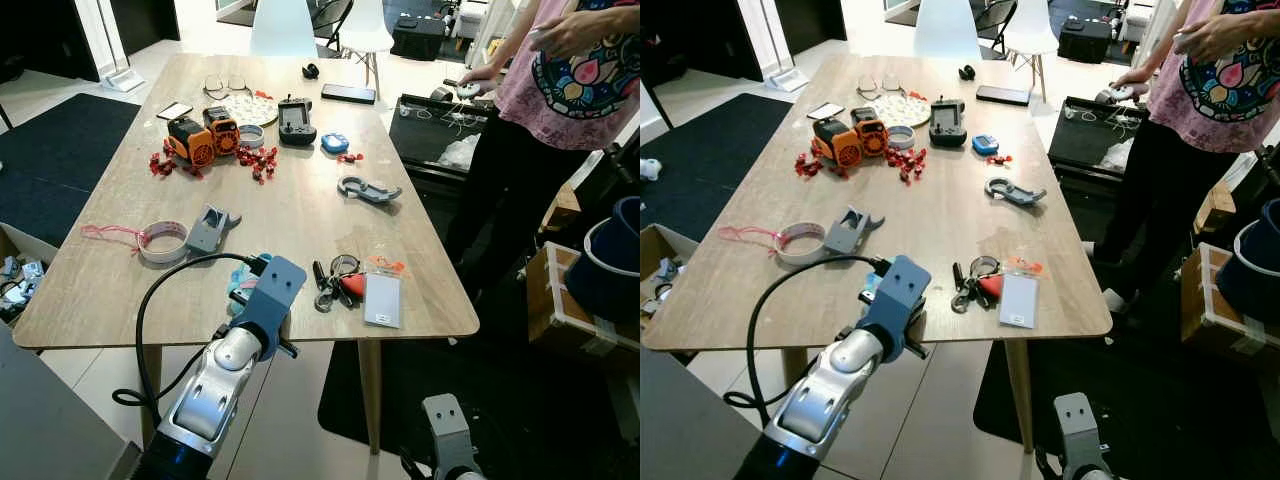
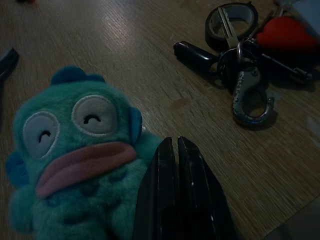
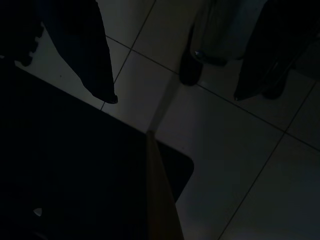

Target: Hang keys on a hook

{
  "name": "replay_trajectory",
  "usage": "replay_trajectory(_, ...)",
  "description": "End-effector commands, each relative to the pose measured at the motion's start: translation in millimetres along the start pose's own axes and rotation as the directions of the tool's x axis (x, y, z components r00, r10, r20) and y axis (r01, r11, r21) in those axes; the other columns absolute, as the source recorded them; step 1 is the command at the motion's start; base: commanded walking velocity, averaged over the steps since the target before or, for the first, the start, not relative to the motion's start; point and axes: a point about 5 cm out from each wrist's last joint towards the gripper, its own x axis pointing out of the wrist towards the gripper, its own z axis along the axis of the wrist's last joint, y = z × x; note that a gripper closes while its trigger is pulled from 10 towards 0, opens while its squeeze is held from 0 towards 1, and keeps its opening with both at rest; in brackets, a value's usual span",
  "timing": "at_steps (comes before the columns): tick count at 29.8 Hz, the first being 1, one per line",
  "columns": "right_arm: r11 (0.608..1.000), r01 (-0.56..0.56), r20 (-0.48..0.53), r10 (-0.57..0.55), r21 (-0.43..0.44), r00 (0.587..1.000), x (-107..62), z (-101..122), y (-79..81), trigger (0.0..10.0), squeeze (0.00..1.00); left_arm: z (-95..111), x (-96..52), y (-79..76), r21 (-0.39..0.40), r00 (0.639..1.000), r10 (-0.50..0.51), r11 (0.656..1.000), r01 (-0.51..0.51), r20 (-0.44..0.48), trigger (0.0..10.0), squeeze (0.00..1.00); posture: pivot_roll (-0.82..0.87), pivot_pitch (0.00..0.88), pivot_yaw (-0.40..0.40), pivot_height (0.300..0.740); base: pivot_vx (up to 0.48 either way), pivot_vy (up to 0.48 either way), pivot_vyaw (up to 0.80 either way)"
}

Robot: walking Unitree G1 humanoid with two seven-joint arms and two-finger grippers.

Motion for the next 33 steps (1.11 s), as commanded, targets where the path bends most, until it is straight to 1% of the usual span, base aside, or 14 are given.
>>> replay_trajectory(1,1.0,0.006,-0.02,-0.006,-0.001,1.0,-2.4,-6.0,-2.2,10.0,0.0,-4.7,-1.5,3.9,0.02,1.0,0.006,1.0,-0.005,-0.026,10.0,0.0,0.04,0.082,-0.052,0.74,0.0,0.0,0.0)
replay_trajectory(2,1.0,0.006,-0.02,-0.006,-0.001,1.0,-2.4,-6.2,-2.2,10.0,0.0,-5.3,-2.0,5.0,0.025,1.0,0.002,1.0,-0.001,-0.029,10.0,0.31,0.04,0.082,-0.052,0.74,0.0,0.0,0.0)
replay_trajectory(4,1.0,0.006,-0.02,-0.006,-0.001,1.0,-2.4,-6.2,-2.2,10.0,0.0,-5.3,-2.0,5.0,0.025,1.0,0.002,1.0,-0.001,-0.029,10.0,0.31,0.04,0.082,-0.052,0.74,0.0,0.0,0.0)
replay_trajectory(5,1.0,0.006,-0.021,-0.006,-0.001,1.0,-2.5,-6.3,-2.2,10.0,0.0,-5.9,-2.7,6.5,0.03,1.0,0.002,1.0,-0.001,-0.031,10.0,0.55,0.04,0.082,-0.052,0.74,0.0,0.0,0.0)
replay_trajectory(6,1.0,0.006,-0.021,-0.006,-0.001,1.0,-2.6,-6.5,-2.2,10.0,0.0,-6.8,-3.9,9.0,0.036,1.0,0.0,0.999,0.001,-0.031,10.0,1.0,0.04,0.084,-0.053,0.74,0.0,0.0,0.0)
replay_trajectory(11,1.0,0.005,-0.023,-0.005,-0.001,1.0,-2.7,-7.0,-2.0,10.0,0.0,-11.5,-7.5,18.9,0.072,0.999,0.019,0.997,-0.016,-0.04,10.0,1.0,0.04,0.088,-0.055,0.74,0.0,0.0,0.0)
replay_trajectory(12,1.0,0.004,-0.023,-0.004,-0.001,1.0,-2.6,-6.9,-1.9,10.0,0.0,-12.5,-8.4,20.2,0.082,0.999,0.017,0.997,-0.013,-0.044,10.0,0.3,0.04,0.088,-0.056,0.74,0.0,0.0,0.0)
replay_trajectory(13,1.0,0.004,-0.023,-0.004,-0.001,1.0,-2.6,-6.8,-1.8,10.0,0.0,-13.1,-9.0,21.0,0.088,0.999,0.014,0.996,-0.01,-0.046,10.0,0.3,0.04,0.088,-0.056,0.74,0.0,0.0,0.0)
replay_trajectory(14,1.0,0.003,-0.023,-0.003,-0.001,1.0,-2.5,-6.7,-1.6,10.0,0.0,-12.7,-11.0,20.3,0.089,0.999,-0.019,0.996,0.022,-0.043,10.0,0.0,0.04,0.091,-0.056,0.74,0.0,0.0,0.0)
replay_trajectory(19,1.0,0.003,-0.021,-0.003,0.0,1.0,-2.4,-6.5,-1.3,10.0,0.0,-4.5,-21.7,12.0,0.05,0.972,-0.232,0.972,0.23,0.033,10.0,0.0,0.04,0.094,-0.056,0.74,0.0,0.0,0.0)
replay_trajectory(21,1.0,0.003,-0.022,-0.003,0.0,1.0,-2.5,-6.7,-1.3,10.0,0.0,1.5,-34.5,7.2,0.043,0.912,-0.4,0.917,0.397,0.091,10.0,0.0,0.04,0.095,-0.058,0.74,0.0,0.0,0.0)
replay_trajectory(25,1.0,0.001,-0.023,-0.001,-0.001,1.0,-2.6,-7.1,-1.3,10.0,0.0,8.2,-46.0,5.5,0.026,0.852,-0.508,0.86,0.509,0.127,10.0,0.0,0.05,0.098,-0.059,0.74,0.0,0.0,0.0)
replay_trajectory(29,1.0,0.0,-0.023,0.0,-0.001,1.0,-2.6,-6.9,-1.4,10.0,0.0,23.2,-42.2,0.4,-0.017,0.861,-0.479,0.872,0.489,0.171,10.0,0.0,0.05,0.104,-0.057,0.74,0.0,0.0,0.0)
replay_trajectory(33,1.0,-0.002,-0.022,0.002,0.0,1.0,-2.0,-6.4,0.6,10.0,0.0,33.6,-15.9,-8.6,-0.086,0.949,-0.242,0.961,0.263,0.204,10.0,0.0,0.05,0.105,-0.057,0.74,0.0,0.0,0.0)
